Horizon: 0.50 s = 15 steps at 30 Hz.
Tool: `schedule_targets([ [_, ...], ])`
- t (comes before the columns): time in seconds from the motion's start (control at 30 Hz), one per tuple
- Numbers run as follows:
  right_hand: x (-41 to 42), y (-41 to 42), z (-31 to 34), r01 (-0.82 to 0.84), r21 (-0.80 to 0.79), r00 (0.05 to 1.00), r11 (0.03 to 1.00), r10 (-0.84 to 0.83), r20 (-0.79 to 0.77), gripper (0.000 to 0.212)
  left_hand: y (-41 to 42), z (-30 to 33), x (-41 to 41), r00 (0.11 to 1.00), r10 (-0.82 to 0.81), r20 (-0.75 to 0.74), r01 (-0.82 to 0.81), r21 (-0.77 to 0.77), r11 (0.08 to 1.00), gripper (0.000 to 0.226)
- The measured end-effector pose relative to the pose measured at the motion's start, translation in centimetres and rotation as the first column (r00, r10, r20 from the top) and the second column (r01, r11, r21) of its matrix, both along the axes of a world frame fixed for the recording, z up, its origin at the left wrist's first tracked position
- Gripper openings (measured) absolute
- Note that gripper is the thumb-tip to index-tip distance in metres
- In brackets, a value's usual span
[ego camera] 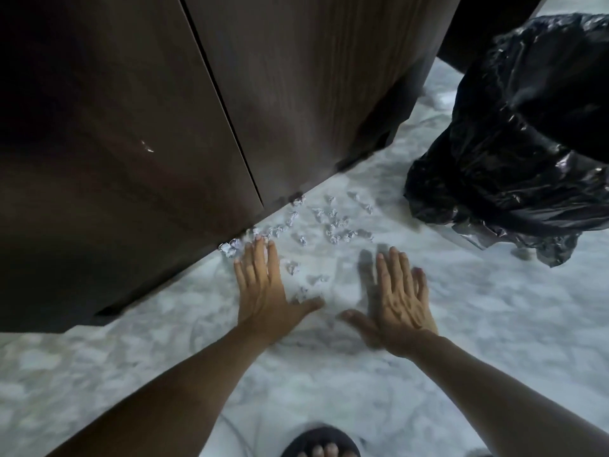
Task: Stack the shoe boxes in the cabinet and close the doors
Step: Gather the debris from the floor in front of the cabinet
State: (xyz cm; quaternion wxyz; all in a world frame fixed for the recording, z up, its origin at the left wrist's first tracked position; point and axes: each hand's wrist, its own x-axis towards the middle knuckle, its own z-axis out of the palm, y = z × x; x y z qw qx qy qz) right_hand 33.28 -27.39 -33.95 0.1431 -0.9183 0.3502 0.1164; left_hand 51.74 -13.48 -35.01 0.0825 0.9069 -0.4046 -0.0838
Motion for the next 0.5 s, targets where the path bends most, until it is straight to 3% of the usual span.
schedule_targets([
  [0.17, 1.0, 0.2, -0.2, 0.005, -0.064, 1.000, 0.998, -0.004, 0.018, 0.117, -1.0, -0.4, 0.9, 0.981, 0.186, 0.049, -0.182, -0.077, 0.980, 0.137],
  [0.3, 3.1, -0.8, 0.1, 0.025, -0.038, 0.999, 0.999, -0.024, 0.022, 0.137, -0.8, -1.1, 1.3, 0.938, 0.344, 0.041, -0.333, -0.166, 0.928, 0.131],
  [0.5, 7.4, -2.9, -0.2, 0.037, -0.028, 0.996, 0.999, -0.035, 0.082, 0.150, -1.3, -1.7, 2.4, 0.932, 0.364, -0.002, -0.349, -0.287, 0.892, 0.120],
])
